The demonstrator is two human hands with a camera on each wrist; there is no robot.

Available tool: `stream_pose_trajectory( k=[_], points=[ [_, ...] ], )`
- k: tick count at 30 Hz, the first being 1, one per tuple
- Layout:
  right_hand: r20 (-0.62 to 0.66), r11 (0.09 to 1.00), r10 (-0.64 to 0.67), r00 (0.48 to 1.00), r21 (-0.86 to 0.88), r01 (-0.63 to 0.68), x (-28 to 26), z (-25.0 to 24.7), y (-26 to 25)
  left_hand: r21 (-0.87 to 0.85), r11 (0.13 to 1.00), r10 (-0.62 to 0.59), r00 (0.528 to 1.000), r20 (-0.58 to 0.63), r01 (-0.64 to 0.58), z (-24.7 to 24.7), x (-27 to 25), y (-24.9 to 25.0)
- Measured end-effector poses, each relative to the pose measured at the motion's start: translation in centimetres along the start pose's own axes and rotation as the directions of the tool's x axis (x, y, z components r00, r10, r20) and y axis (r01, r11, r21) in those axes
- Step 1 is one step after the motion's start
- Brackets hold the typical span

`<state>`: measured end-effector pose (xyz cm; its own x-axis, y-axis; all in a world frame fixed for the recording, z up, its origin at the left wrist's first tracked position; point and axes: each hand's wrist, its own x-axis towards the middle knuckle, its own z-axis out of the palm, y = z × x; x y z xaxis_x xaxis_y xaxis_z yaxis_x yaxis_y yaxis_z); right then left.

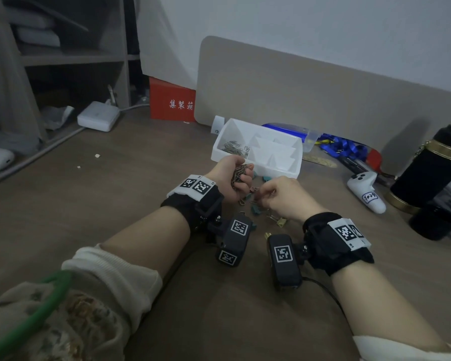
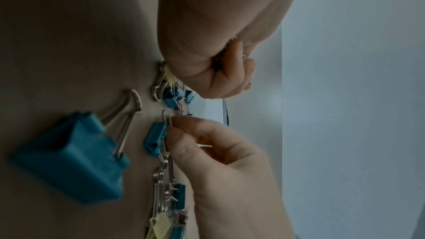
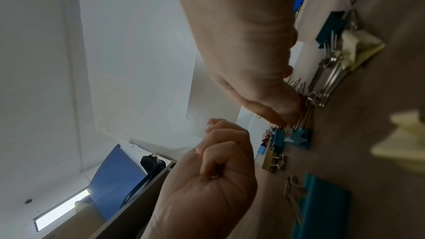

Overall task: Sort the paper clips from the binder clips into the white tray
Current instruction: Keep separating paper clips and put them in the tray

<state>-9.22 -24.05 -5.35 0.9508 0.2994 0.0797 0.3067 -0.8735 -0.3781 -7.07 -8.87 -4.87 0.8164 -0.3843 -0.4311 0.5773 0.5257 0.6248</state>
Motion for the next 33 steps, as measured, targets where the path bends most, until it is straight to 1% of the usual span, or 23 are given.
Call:
stream_pose_trajectory(
  k=[6,11,13,14,15,17,19,20,22,23,24,26,28,30,31,33],
  points=[
    [0.044,1.0,0.003,0.999,-0.031,-0.002,0.3,0.0,0.3,0.012,1.0,-0.014,1.0,0.002,0.014,0.1,-0.1,-0.1],
    [0.134,0.99,-0.005,0.991,-0.141,0.024,0.5,0.2,0.3,0.036,0.999,-0.021,1.0,0.007,0.02,0.1,0.0,-0.1],
    [0.137,0.984,0.008,0.991,-0.176,0.016,0.7,0.3,0.4,0.041,0.999,-0.021,1.0,0.004,0.02,0.2,0.0,-0.1],
    [0.108,0.987,0.016,0.994,-0.161,0.001,0.8,0.4,0.5,0.046,0.999,-0.019,1.0,0.004,0.019,0.2,-0.1,-0.1],
    [0.051,0.993,0.033,0.998,-0.118,-0.027,0.8,0.4,0.5,0.053,0.998,-0.018,1.0,0.004,0.017,0.3,-0.1,-0.2],
    [-0.128,0.997,0.073,0.989,0.008,-0.073,0.7,0.2,0.6,0.067,0.997,-0.023,1.0,0.007,0.023,0.4,-0.1,-0.2],
    [-0.313,0.994,0.078,0.946,0.102,-0.049,0.6,-0.2,0.5,0.075,0.997,-0.036,0.999,0.007,0.035,0.4,-0.1,-0.3],
    [-0.384,0.992,0.068,0.921,0.128,-0.019,0.5,-0.5,0.4,0.083,0.995,-0.048,0.999,0.01,0.047,0.4,-0.1,-0.3],
    [-0.474,0.982,0.045,0.879,0.182,0.048,0.3,-0.8,-0.3,0.117,0.991,-0.072,0.997,0.024,0.069,0.6,-0.2,-0.5],
    [-0.491,0.97,0.032,0.871,0.225,0.092,0.1,-1.0,-0.6,0.137,0.988,-0.081,0.996,0.032,0.076,0.6,-0.2,-0.7],
    [-0.485,0.953,0.014,0.874,0.272,0.136,-0.1,-1.1,-1.0,0.155,0.985,-0.089,0.995,0.041,0.082,0.7,-0.2,-0.8],
    [-0.426,0.929,-0.039,0.904,0.318,0.19,-0.3,-1.0,-1.5,0.19,0.978,-0.099,0.993,0.059,0.087,0.8,-0.2,-0.9],
    [-0.383,0.944,-0.079,0.92,0.268,0.193,-0.2,-0.9,-1.6,0.211,0.974,-0.1,0.993,0.067,0.084,0.7,-0.1,-0.9],
    [-0.39,0.946,-0.104,0.915,0.245,0.212,0.0,-0.8,-1.3,0.2,0.975,-0.107,0.992,0.071,0.091,0.7,-0.1,-0.8],
    [-0.404,0.943,-0.103,0.909,0.251,0.218,0.0,-0.8,-1.1,0.192,0.977,-0.109,0.991,0.074,0.093,0.7,0.0,-0.8],
    [-0.432,0.951,-0.066,0.9,0.245,0.187,0.1,-1.2,-0.6,0.172,0.981,-0.101,0.993,0.063,0.089,0.7,-0.1,-0.8]
  ],
)
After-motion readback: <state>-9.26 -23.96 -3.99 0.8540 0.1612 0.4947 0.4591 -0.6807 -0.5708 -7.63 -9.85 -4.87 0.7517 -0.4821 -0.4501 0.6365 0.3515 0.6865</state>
